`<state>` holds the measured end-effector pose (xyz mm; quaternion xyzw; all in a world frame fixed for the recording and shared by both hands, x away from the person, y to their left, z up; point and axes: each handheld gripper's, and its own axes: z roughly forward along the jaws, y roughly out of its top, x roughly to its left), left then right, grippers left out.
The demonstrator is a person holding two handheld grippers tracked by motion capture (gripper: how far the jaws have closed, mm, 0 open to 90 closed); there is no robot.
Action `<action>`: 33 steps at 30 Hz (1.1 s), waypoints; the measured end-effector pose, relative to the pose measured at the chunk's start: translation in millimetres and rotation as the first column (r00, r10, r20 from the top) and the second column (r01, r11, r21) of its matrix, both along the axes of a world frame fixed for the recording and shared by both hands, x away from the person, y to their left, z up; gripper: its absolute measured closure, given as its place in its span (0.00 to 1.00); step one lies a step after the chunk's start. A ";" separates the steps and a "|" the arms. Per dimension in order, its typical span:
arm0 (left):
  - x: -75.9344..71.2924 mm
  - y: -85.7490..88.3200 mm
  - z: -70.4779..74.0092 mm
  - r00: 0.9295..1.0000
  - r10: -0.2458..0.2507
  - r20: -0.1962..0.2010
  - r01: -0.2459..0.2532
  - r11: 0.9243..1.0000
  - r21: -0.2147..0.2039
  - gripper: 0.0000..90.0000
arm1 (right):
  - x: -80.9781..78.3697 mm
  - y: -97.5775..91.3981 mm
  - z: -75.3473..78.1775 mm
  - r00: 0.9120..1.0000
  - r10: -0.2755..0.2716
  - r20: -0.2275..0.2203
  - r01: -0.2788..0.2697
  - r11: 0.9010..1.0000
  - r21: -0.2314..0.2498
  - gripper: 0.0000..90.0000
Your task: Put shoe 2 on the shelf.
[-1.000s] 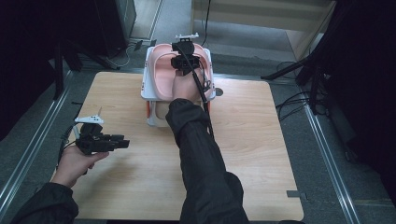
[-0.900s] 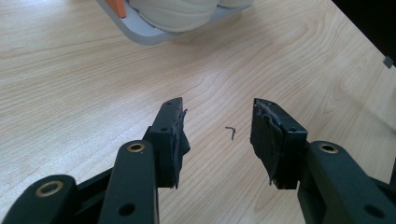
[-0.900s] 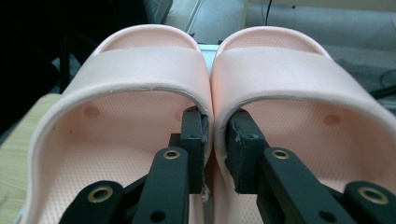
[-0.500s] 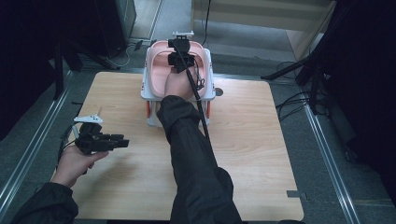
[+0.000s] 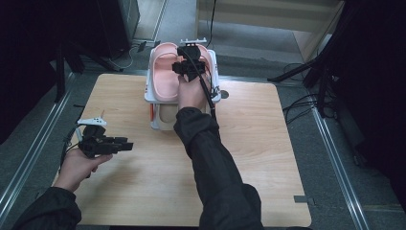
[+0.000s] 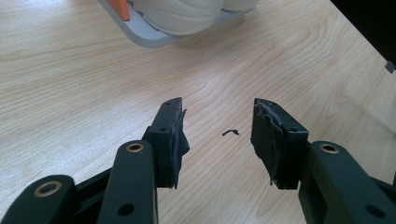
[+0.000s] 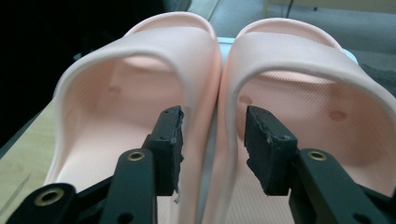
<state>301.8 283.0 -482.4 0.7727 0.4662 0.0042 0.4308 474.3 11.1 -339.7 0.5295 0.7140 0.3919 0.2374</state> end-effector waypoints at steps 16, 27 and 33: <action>5.1 -10.5 -3.3 1.000 0.007 -0.008 -0.007 0.999 0.033 0.58 | -53.4 -46.4 -2.8 0.969 0.245 0.011 -0.245 0.969 0.013 0.58; 9.8 -24.0 -2.5 1.000 -0.012 0.000 0.012 0.999 0.037 0.54 | -87.6 -73.6 -11.3 0.940 0.340 0.007 -0.339 0.938 0.073 0.58; 12.7 -28.0 -1.8 1.000 -0.019 -0.005 0.019 0.999 0.039 0.51 | -114.1 -85.5 -11.1 0.918 0.396 0.033 -0.397 0.917 0.036 0.58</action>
